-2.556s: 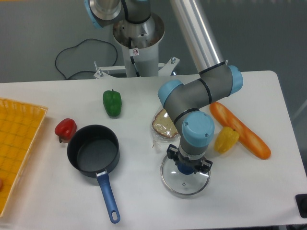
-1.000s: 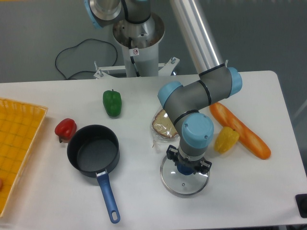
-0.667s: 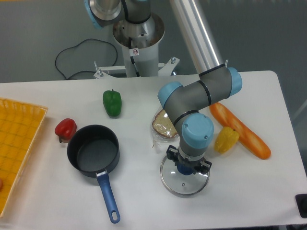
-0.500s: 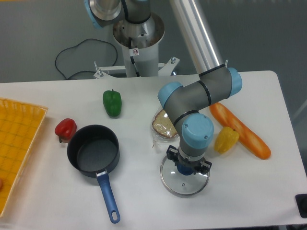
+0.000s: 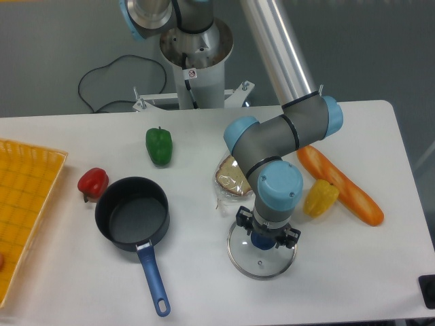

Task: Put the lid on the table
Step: 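Lower the glass lid flat onto the table beside the bread, then open the gripper and lift away from the lid knob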

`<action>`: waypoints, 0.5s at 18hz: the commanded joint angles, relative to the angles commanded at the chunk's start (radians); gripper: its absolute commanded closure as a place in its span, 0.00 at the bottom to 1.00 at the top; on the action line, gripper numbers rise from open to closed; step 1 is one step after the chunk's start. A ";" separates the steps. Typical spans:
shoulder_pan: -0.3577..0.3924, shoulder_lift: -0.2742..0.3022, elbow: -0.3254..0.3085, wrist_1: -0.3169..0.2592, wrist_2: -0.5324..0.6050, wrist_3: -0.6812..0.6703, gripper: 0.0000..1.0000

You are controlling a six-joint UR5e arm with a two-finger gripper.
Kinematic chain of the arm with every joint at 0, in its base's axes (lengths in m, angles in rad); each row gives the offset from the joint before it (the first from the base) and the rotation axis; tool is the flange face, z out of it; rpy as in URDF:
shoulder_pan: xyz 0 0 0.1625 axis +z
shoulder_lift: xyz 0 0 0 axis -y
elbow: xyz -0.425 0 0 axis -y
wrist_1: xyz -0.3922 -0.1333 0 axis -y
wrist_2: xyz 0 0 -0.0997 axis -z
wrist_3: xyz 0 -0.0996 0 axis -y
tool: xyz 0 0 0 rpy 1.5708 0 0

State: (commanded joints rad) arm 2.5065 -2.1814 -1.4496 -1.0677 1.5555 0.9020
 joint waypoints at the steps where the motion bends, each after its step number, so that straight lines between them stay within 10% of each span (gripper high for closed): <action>1: 0.000 0.006 0.002 0.000 0.000 0.000 0.00; 9: -0.047 0.072 -0.001 0.000 -0.002 0.107 0.00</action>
State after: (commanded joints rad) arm 2.4591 -2.1093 -1.4511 -1.0676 1.5539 1.0091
